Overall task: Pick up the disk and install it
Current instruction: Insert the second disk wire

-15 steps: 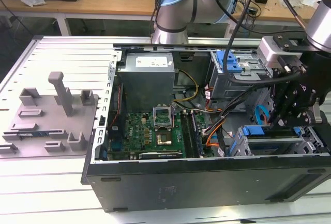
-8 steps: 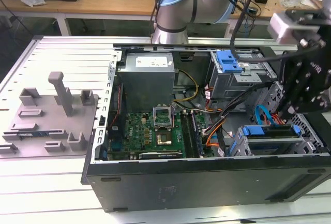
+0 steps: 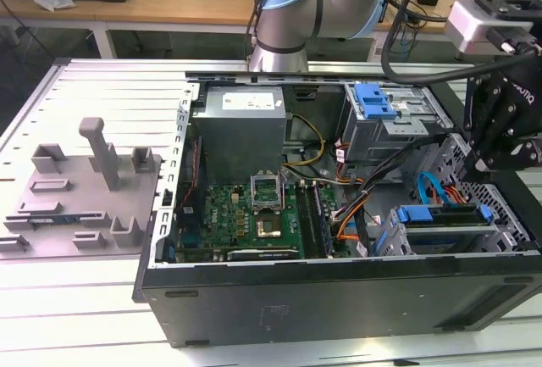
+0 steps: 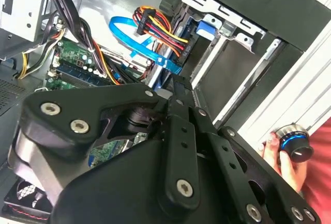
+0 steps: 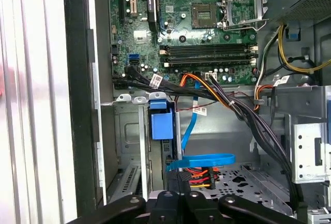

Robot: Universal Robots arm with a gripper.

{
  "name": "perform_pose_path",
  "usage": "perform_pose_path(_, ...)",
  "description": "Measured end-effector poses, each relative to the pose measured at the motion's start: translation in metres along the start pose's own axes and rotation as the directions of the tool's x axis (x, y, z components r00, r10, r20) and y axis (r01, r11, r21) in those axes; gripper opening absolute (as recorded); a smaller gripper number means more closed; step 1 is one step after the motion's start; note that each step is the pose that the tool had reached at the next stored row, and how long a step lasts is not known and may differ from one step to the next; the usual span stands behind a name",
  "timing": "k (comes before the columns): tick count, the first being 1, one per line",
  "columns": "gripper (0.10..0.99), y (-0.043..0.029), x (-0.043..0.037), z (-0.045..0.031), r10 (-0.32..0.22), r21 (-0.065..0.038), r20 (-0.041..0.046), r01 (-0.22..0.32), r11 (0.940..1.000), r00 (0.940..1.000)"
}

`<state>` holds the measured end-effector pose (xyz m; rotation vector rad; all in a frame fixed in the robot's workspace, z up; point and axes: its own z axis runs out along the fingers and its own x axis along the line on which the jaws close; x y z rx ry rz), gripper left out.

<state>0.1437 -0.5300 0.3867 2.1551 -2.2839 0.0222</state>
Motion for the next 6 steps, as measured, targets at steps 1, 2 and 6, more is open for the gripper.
perform_pose_path(1,0.106,0.0,-0.0001,0.0001,0.0,0.0,0.0002,0.0,1.0,1.0)
perform_pose_path(2,0.106,0.0,-0.0001,0.0001,0.0,0.0,0.0002,0.0,1.0,1.0)
perform_pose_path(6,0.106,0.0,-0.0006,0.0001,0.0,0.0,0.0001,0.0,1.0,1.0)
